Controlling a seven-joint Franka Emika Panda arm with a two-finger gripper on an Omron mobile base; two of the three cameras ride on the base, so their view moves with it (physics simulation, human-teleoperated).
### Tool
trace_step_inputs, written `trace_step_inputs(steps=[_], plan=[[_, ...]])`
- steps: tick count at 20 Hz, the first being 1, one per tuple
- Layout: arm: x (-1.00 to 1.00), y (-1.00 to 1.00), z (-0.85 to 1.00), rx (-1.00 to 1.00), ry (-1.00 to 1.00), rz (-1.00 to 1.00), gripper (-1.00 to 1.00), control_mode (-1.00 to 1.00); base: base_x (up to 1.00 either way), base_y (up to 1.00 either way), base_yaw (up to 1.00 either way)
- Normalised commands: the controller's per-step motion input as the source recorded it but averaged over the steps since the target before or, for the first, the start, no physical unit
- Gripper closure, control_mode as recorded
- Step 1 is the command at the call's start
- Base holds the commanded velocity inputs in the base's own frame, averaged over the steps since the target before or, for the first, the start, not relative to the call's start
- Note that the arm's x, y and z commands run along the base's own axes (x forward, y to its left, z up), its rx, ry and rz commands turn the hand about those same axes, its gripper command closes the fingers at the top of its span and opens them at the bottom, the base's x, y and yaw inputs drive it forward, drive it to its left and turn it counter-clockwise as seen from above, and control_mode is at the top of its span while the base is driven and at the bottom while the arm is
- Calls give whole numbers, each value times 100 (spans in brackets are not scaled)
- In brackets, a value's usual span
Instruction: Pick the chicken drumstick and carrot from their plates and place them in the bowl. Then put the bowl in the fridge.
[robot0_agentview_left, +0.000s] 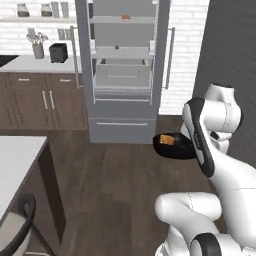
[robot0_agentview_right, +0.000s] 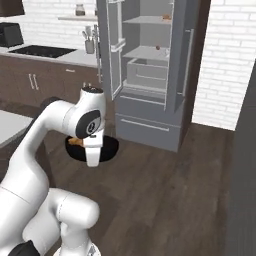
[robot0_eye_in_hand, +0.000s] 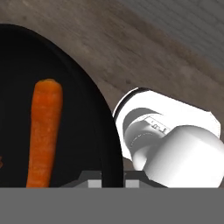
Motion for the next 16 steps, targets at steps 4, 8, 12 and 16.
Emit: trace_step_inputs(steps=[4,8,12,16], plan=[[0,0,0,0,0,0,100,100,100,33,-23],[0,0,0,0,0,0,100,100,100,40,-20],[0,0,0,0,0,0,100,100,100,-6,-11],[0,0,0,0,0,0,100,100,100,4,-2]])
